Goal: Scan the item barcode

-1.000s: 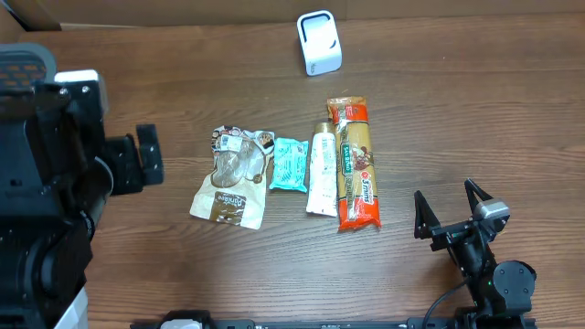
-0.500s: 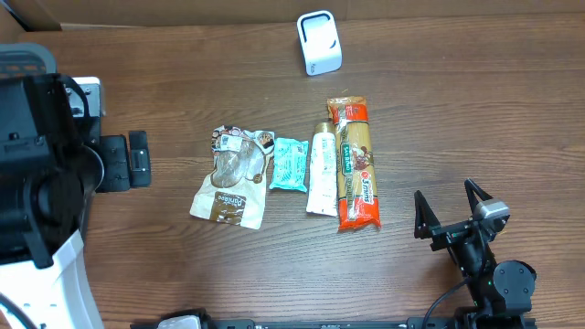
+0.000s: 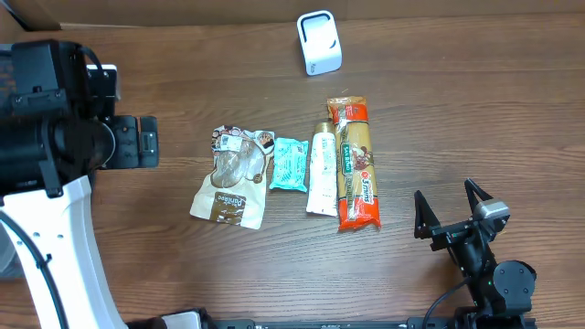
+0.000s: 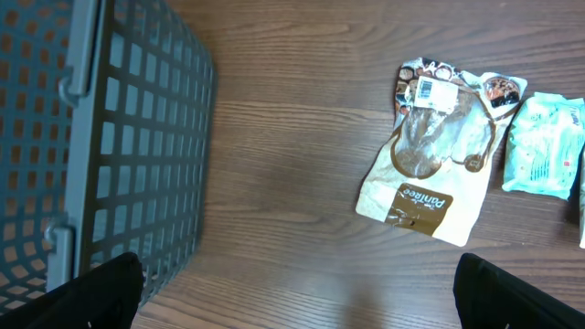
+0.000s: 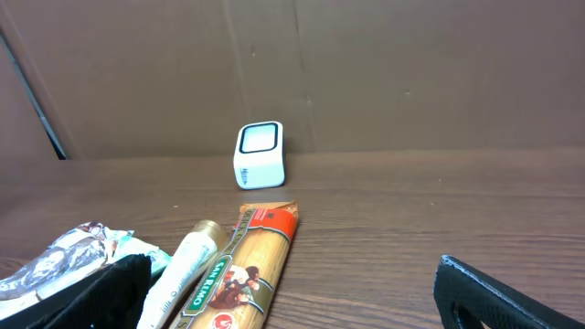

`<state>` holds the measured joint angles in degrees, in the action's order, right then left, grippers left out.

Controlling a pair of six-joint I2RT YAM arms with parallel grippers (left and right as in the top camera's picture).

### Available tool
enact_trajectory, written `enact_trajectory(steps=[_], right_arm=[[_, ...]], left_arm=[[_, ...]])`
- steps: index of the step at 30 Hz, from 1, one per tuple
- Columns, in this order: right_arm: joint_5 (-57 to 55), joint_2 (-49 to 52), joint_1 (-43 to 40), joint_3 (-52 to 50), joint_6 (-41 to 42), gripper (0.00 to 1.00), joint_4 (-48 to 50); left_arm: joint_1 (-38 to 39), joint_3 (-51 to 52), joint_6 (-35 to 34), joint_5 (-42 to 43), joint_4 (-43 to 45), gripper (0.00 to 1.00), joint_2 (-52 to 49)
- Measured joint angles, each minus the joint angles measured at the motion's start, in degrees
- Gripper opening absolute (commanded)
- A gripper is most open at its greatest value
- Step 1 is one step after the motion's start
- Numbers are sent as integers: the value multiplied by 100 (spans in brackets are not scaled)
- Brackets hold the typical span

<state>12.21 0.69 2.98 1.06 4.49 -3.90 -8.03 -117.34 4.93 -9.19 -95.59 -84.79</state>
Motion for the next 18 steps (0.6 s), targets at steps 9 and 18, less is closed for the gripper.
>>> enact_trajectory(steps=[9, 18], right_arm=[[-2, 0, 0, 0, 2, 100, -2], [0, 0, 0, 0, 4, 100, 0]], left_arm=[[0, 0, 0, 0, 0, 100, -337], [0, 0, 0, 0, 0, 99, -363]])
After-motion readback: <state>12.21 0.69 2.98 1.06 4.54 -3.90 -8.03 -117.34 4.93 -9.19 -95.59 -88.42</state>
